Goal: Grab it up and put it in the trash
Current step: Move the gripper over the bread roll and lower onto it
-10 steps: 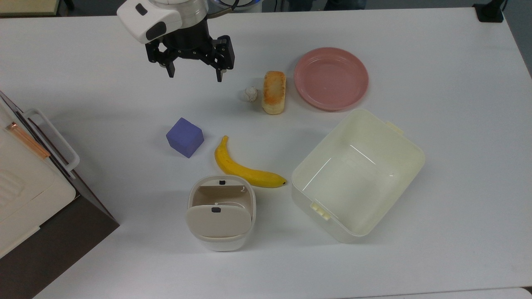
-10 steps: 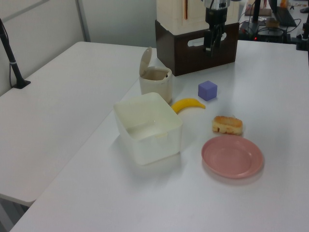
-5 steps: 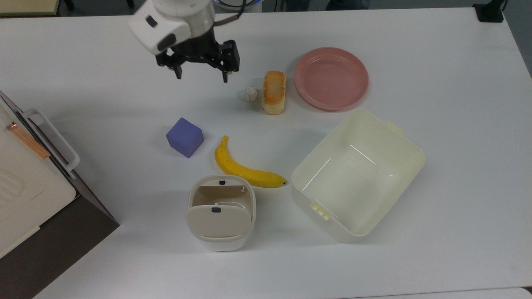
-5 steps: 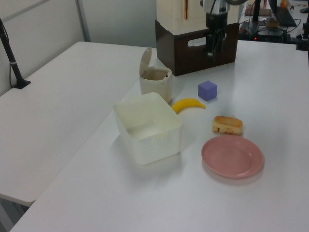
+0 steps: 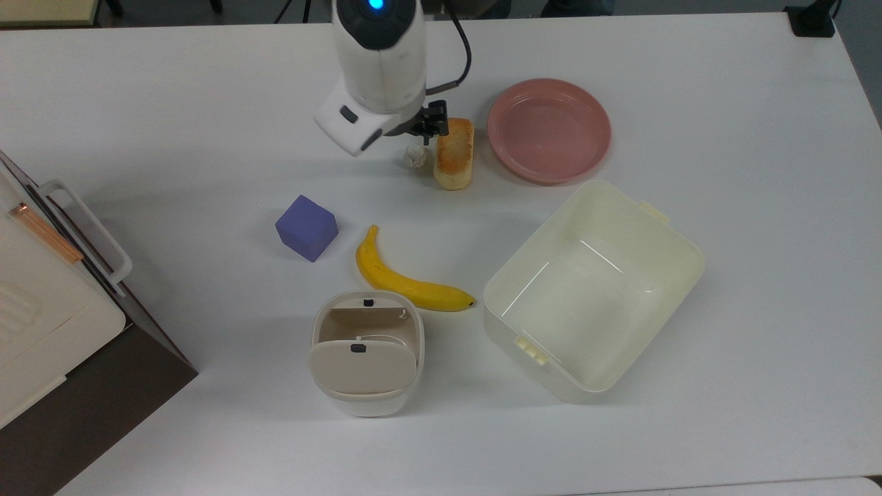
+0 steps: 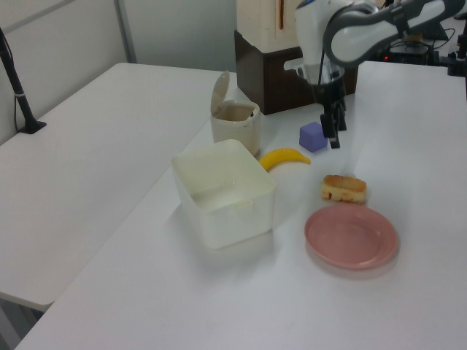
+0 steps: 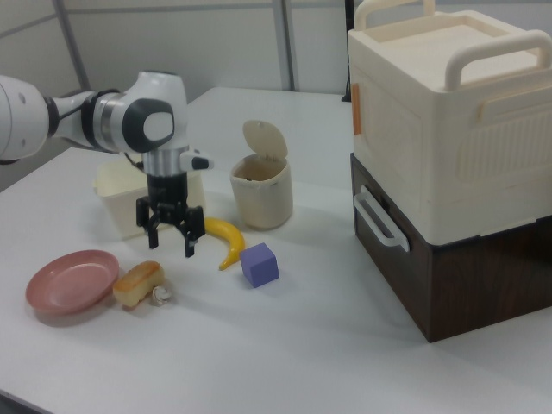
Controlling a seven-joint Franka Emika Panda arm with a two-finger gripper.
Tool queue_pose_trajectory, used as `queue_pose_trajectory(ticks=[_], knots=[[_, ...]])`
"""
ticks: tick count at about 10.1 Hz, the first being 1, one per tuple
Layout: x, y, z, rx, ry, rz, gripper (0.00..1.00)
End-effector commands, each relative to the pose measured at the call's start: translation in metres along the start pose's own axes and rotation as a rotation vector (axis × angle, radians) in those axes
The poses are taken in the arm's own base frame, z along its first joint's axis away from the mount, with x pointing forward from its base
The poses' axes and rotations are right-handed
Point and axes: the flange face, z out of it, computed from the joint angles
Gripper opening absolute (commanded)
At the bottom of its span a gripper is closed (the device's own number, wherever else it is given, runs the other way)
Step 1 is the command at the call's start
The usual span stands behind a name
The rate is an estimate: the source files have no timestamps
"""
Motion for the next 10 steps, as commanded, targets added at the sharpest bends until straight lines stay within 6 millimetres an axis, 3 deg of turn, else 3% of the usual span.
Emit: queue_pose_trajectory(ticks=[1,5,10], knots=[[-0.009,-0.017,0.032,-0.028,-0.065,-0.047,0.92],[-0.004,-0.018,0.059,-0.03,-0.117,-0.051,0.89],[-0.001,-0.023,0.073,-0.034,-0.14,-0.054,0.83]])
